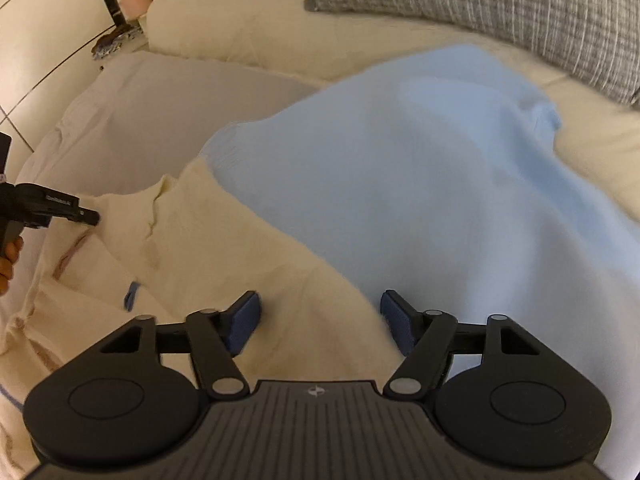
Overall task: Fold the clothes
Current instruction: 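Lift the sweater high with both grippers and shake it out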
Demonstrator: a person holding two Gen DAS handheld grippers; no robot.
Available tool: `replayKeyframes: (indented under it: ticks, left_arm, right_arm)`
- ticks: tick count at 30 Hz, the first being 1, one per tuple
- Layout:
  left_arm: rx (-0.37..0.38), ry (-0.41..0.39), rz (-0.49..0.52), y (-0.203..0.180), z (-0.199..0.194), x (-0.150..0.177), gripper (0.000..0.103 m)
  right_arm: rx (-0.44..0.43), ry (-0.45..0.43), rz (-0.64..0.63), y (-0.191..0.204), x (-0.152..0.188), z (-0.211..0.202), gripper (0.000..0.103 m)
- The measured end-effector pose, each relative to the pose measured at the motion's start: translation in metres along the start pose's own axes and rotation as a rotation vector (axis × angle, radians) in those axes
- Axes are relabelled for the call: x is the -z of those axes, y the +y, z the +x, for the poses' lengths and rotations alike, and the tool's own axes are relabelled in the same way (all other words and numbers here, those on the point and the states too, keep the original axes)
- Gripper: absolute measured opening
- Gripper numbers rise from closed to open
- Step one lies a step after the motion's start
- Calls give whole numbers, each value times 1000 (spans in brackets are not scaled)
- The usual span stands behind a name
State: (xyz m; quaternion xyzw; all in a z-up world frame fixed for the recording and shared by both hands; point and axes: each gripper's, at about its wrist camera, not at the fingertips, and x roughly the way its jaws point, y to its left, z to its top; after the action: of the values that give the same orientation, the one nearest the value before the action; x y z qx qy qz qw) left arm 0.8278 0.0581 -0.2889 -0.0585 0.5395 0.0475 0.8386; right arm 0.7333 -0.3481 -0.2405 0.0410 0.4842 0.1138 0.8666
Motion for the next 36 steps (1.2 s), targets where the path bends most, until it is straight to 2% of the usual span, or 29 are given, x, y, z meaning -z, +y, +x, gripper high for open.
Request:
replayKeyframes:
  ticks: [1, 2, 3, 5, 12, 17, 21, 24, 25, 26, 29, 31, 34, 36]
  left_arm:
    - [7, -9, 16, -2, -4, 3, 17]
    - [15, -18, 33, -4, -8, 6, 16]
    - [22, -28, 49, -6, -12, 9, 15]
    - [45, -66, 68, -4, -31, 16, 14]
    - [72, -222, 90, 27, -137, 62, 13]
    - [40, -384, -20, 82, -249, 111, 12]
    - [-21, -533, -158, 137, -360, 173, 12]
    - [-65, -625, -253, 175, -436, 224, 12]
    - [-78, -639, -289, 188, -457, 243, 12]
    - [-91, -653, -326, 200, -479, 262, 12]
    - [-151, -735, -348, 220, -550, 322, 12]
    - [-163, -800, -375, 233, -596, 362, 12]
    - [-154, -905, -435, 256, -665, 428, 12]
    - [-173, -965, -435, 262, -703, 474, 12]
  right_arm:
    - [-10, -2, 4, 0, 1, -2, 41]
    - [-20, -4, 8, -1, 1, -4, 29]
    - [-29, -7, 12, -1, 2, -7, 27]
    - [-36, -38, 6, 3, 2, -16, 15]
    - [-95, -189, -56, 44, 5, -68, 11]
    - [-231, -334, -114, 91, 4, -132, 10]
    - [-366, -462, -159, 130, 7, -192, 10]
    - [-400, -547, -230, 162, 17, -227, 10]
    - [-437, -526, -200, 168, 16, -234, 10]
    - [-519, -501, -159, 173, 17, -245, 10]
    - [-652, -576, -212, 207, 36, -298, 10]
    - [-722, -628, -245, 230, 49, -331, 10]
    - [-797, -665, -267, 261, 69, -372, 10]
    - [-831, -709, -280, 279, 94, -402, 10]
